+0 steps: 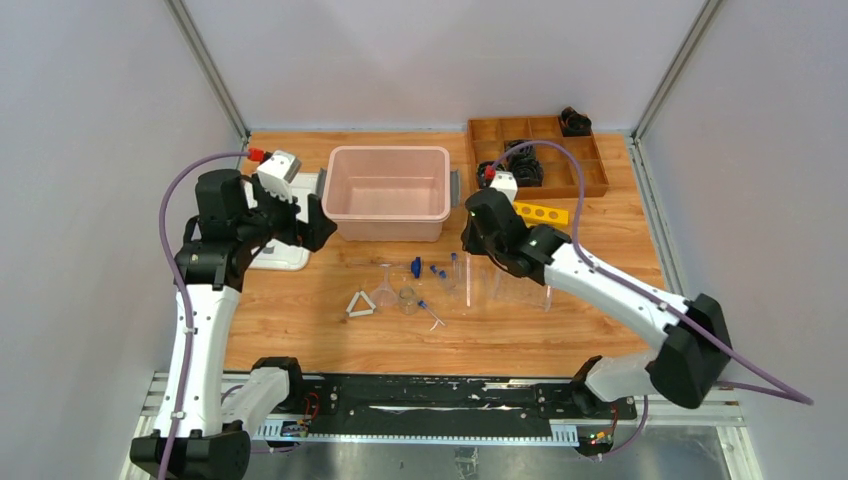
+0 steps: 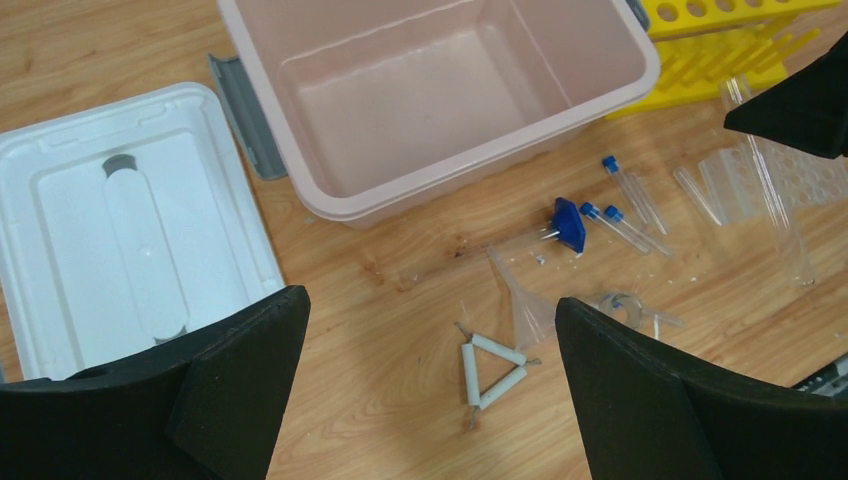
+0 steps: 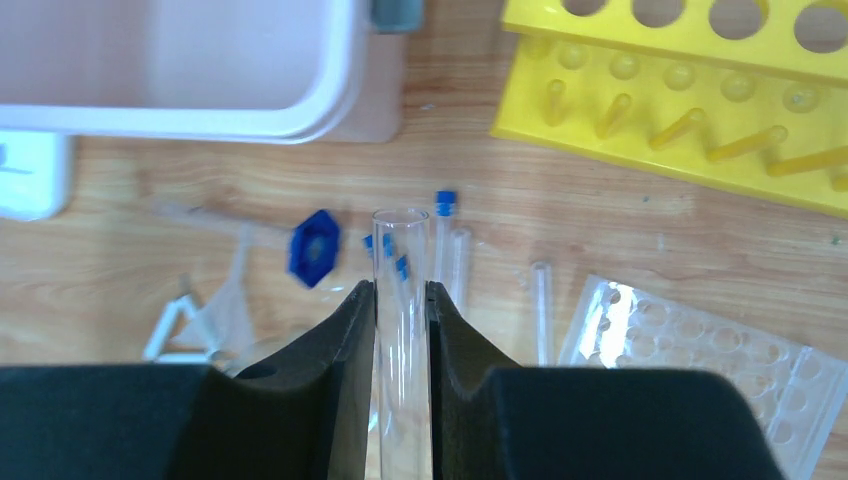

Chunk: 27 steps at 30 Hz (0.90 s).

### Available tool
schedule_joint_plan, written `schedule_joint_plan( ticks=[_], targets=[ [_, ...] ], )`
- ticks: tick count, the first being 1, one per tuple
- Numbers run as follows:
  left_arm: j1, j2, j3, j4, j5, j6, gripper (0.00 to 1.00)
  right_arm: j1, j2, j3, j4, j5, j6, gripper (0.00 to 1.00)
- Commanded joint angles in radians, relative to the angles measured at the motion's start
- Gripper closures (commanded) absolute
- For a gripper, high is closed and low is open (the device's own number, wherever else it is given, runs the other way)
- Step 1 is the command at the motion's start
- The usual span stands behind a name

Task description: Organize the chemistry lab equipment

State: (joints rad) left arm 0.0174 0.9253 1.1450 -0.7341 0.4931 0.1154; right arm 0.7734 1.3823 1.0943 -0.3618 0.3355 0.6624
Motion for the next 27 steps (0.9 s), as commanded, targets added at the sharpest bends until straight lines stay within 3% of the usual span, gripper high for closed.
schedule_joint_plan(
  ticks=[1, 5, 11, 16, 27],
  targets=[
    [0.003, -0.013, 0.036, -0.038, 0.140, -0.016, 0.00, 0.076, -0.106, 0.012, -0.008, 0.066, 0.035, 1.00],
    [-0.004, -0.011, 0.031, -0.040, 0.299, -0.036, 0.00, 0.140, -0.115, 0.105, 0.062, 0.092, -0.008, 1.00],
    [-0.050, 0.011, 0.053, -0.039, 0.467, -0.076, 0.01, 0.247, 0.000, 0.280, 0.180, 0.177, -0.075, 1.00],
    [-0.096, 0.050, 0.079, -0.040, 0.464, -0.105, 0.00, 0.307, 0.066, 0.341, 0.346, 0.215, -0.108, 1.00],
    [-0.237, 0.124, 0.050, 0.051, 0.413, -0.198, 0.00, 0.338, 0.141, 0.420, 0.466, 0.216, -0.121, 1.00]
  ],
)
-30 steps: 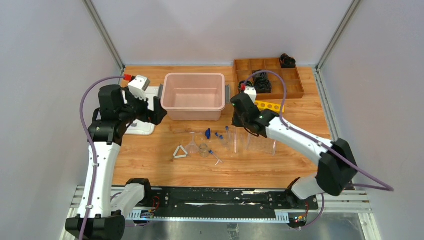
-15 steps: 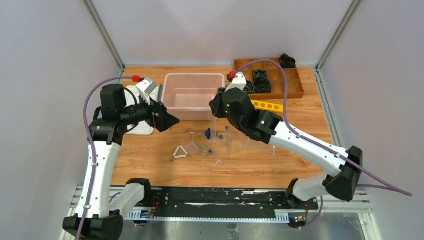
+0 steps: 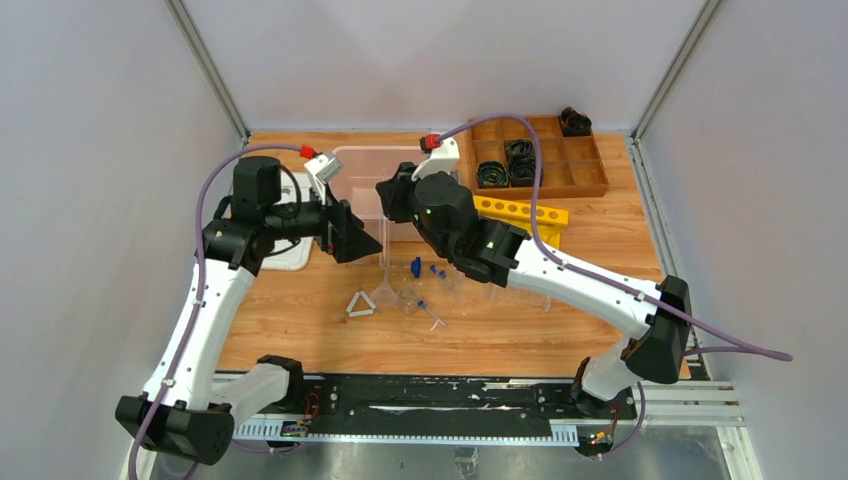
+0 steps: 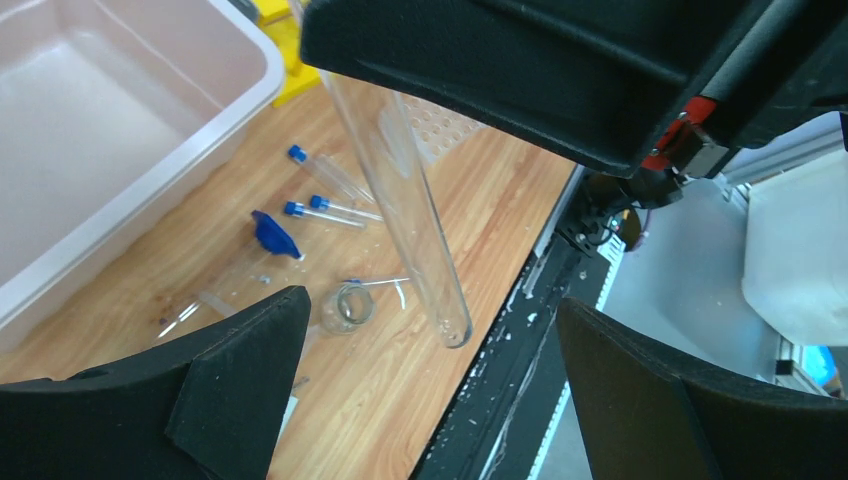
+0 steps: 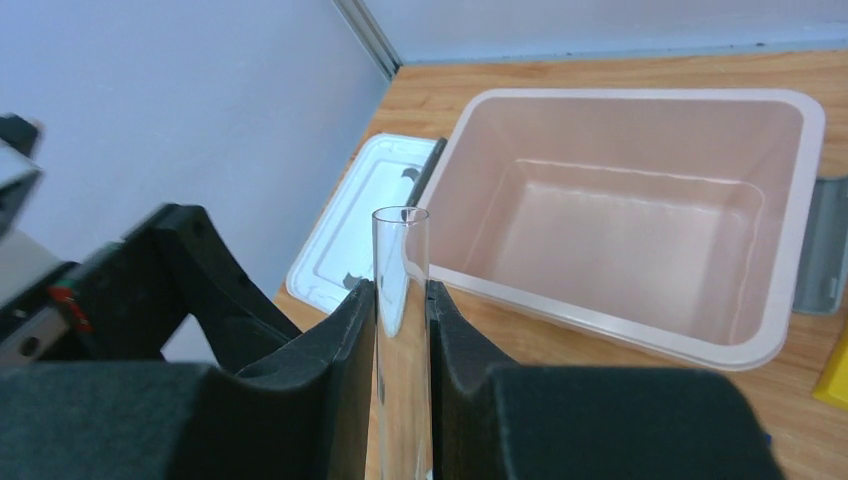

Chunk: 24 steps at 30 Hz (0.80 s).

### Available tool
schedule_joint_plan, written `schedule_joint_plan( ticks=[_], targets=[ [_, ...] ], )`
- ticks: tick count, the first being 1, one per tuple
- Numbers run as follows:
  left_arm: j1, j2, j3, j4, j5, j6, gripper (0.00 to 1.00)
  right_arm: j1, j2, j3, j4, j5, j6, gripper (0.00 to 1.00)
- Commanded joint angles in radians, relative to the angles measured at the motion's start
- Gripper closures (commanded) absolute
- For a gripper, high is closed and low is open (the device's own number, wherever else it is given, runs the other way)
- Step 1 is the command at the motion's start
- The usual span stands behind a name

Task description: Organize the chemistry lab equipment

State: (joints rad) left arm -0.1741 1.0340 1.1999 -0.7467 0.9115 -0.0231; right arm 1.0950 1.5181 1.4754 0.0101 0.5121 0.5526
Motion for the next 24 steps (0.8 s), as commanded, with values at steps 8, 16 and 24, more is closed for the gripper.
schedule_joint_plan(
  ticks=[8, 16, 24],
  targets=[
    [-0.062, 0.055, -0.006, 0.090, -0.004, -0.080, 0.11, 0.026, -0.014, 0.020, 0.136, 0.019, -0.020, 1.00],
    [-0.064, 0.053, -0.029, 0.107, 0.006, -0.082, 0.55, 0.035, -0.031, -0.001, 0.181, -0.023, -0.028, 1.00],
    [-0.065, 0.025, -0.018, 0.082, 0.032, -0.012, 0.89, 0.030, -0.039, 0.065, -0.020, -0.105, -0.050, 0.54]
  ],
)
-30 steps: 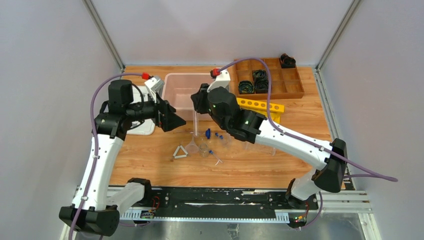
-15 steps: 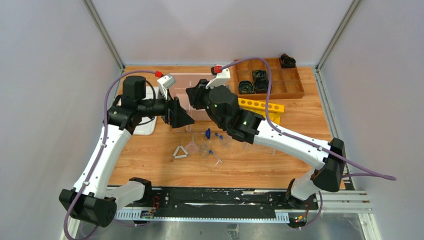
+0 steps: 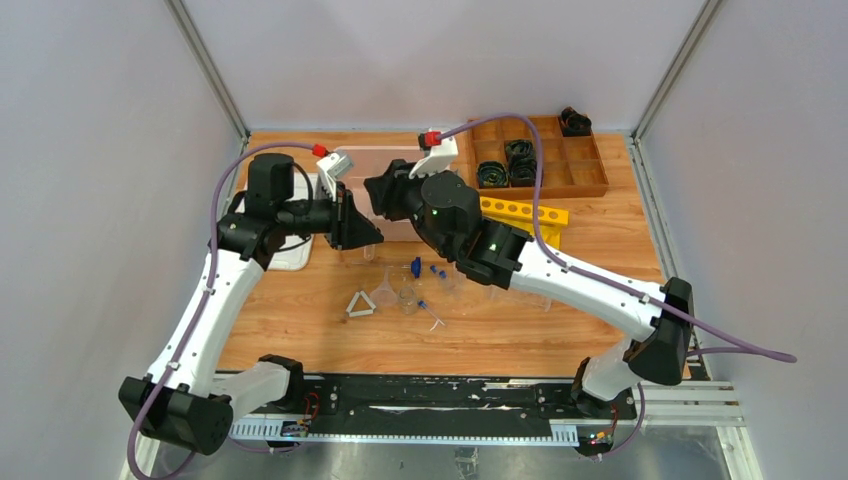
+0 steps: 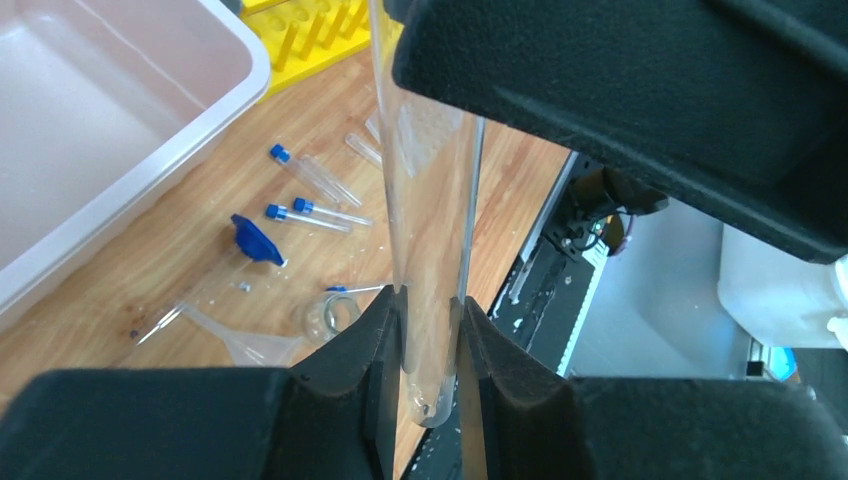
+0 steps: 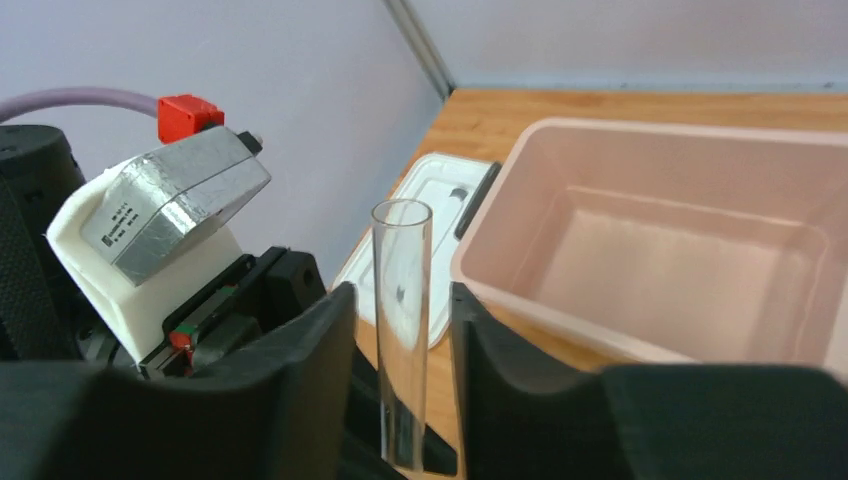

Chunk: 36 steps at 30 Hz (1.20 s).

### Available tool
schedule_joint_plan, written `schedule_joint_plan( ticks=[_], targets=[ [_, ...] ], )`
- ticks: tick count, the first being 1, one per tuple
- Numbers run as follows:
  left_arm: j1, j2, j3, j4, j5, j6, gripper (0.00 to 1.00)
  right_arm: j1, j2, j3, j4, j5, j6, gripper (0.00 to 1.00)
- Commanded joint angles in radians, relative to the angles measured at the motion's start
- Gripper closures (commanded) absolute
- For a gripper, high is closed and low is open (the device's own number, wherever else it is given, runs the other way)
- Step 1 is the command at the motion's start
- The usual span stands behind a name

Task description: Organize the chemistry lab equipment

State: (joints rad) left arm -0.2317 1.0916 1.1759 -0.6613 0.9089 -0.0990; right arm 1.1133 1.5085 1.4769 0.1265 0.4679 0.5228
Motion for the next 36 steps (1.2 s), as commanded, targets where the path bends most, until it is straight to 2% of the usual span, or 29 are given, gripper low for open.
schedule_joint_plan(
  ticks=[1, 4, 7, 16, 21, 29, 33, 36],
  targets=[
    [-0.008, -0.037, 0.014, -0.026, 0.033, 0.090, 0.90, 0.005, -0.030, 0.091, -0.210, -0.081, -0.018, 0.48],
    [-0.007, -0.048, 0.041, -0.104, 0.037, 0.198, 0.91, -0.036, -0.046, 0.133, -0.365, -0.189, -0.010, 0.39],
    [-0.008, -0.077, 0.031, -0.114, 0.054, 0.252, 0.92, -0.089, -0.056, 0.163, -0.462, -0.335, 0.003, 0.37],
    [-0.008, -0.131, 0.008, -0.114, 0.042, 0.304, 0.96, -0.221, -0.027, 0.301, -0.552, -0.710, 0.061, 0.32],
    [-0.008, -0.135, -0.008, -0.114, 0.035, 0.305, 0.97, -0.236, -0.007, 0.377, -0.588, -0.759, 0.049, 0.30],
    [-0.007, -0.127, -0.007, -0.116, 0.034, 0.305, 1.00, -0.228, 0.048, 0.401, -0.611, -0.778, 0.056, 0.23],
    [-0.008, -0.127, -0.010, -0.115, 0.032, 0.306, 1.00, -0.212, 0.091, 0.444, -0.646, -0.766, 0.041, 0.23],
    [-0.008, -0.130, -0.016, -0.114, 0.030, 0.315, 1.00, -0.206, 0.117, 0.466, -0.656, -0.767, 0.036, 0.31]
  ],
)
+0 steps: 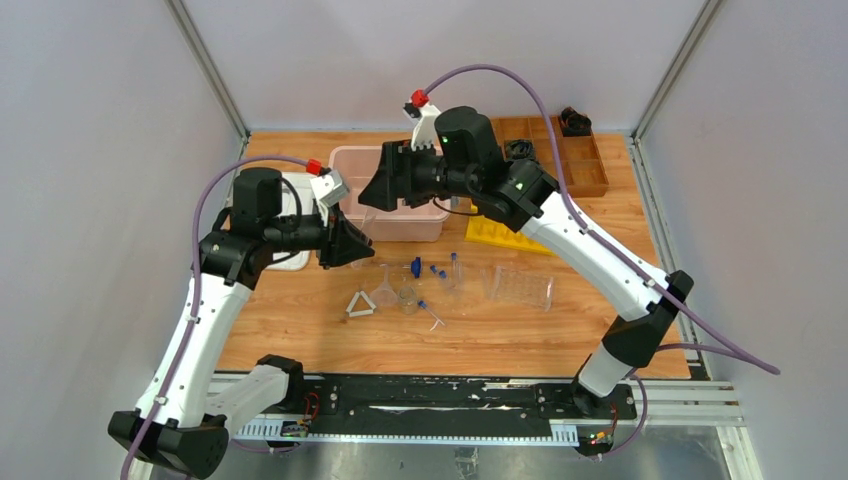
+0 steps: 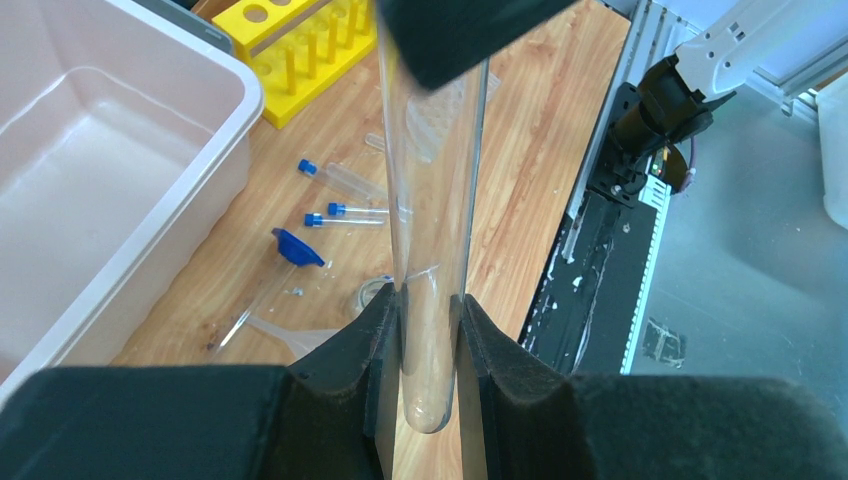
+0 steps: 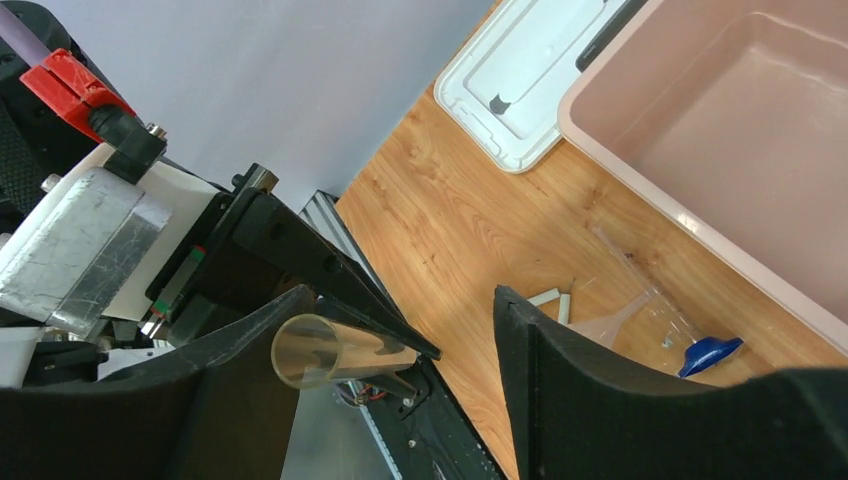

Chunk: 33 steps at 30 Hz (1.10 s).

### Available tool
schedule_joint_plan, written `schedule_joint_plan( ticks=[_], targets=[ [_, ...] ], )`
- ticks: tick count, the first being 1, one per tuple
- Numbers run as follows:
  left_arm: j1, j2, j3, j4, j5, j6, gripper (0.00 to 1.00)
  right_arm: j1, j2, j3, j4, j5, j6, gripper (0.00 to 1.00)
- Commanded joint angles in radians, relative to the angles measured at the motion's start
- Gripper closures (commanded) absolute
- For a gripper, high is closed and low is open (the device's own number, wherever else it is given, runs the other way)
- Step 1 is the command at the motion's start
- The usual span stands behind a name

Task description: Organize the chemistry lab equipment

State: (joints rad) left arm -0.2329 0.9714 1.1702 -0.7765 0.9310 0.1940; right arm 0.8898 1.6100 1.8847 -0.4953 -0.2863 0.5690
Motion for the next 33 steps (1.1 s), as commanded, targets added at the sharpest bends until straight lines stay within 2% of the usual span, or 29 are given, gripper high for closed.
schedule_joint_plan(
  ticks=[1, 9, 12, 15, 16, 18, 19, 22, 27, 31, 33],
  targets=[
    [-0.006, -0.008, -0.012, 0.002, 0.005, 0.024, 1.00, 0.020, 0.022, 0.067, -0.037, -0.014, -0.012, 0.36],
    [-0.006, 0.009, -0.001, -0.001, -0.019, 0.026, 1.00, 0.026, 0.042, 0.075, -0.074, -0.031, -0.034, 0.72],
    [-0.006, 0.017, 0.005, 0.000, -0.040, 0.020, 0.98, 0.026, 0.038, 0.067, -0.089, -0.026, -0.043, 0.89],
    [-0.006, 0.026, 0.009, 0.000, -0.059, -0.002, 0.75, 0.026, 0.033, 0.062, -0.108, -0.005, -0.064, 1.00],
    [-0.006, 0.027, 0.011, -0.001, -0.065, -0.013, 0.60, 0.026, 0.031, 0.063, -0.117, 0.011, -0.077, 1.00],
    [-0.006, 0.028, 0.013, 0.000, -0.077, -0.028, 0.16, 0.023, 0.021, 0.060, -0.136, 0.050, -0.103, 1.00],
    [-0.006, 0.027, 0.012, 0.000, -0.083, -0.033, 0.02, 0.019, 0.015, 0.058, -0.143, 0.071, -0.114, 1.00],
    [-0.006, 0.024, 0.007, 0.018, -0.118, -0.062, 0.00, 0.002, -0.008, 0.054, -0.181, 0.167, -0.176, 1.00],
    [-0.006, 0.029, 0.021, 0.019, -0.194, -0.106, 0.00, -0.071, -0.092, -0.028, -0.227, 0.469, -0.335, 1.00],
    [-0.006, 0.038, 0.041, 0.011, -0.286, -0.121, 0.00, -0.217, -0.155, -0.137, -0.183, 0.662, -0.432, 1.00],
    [-0.006, 0.052, 0.063, -0.013, -0.332, -0.119, 0.00, -0.302, -0.186, -0.200, -0.132, 0.666, -0.433, 1.00]
  ],
)
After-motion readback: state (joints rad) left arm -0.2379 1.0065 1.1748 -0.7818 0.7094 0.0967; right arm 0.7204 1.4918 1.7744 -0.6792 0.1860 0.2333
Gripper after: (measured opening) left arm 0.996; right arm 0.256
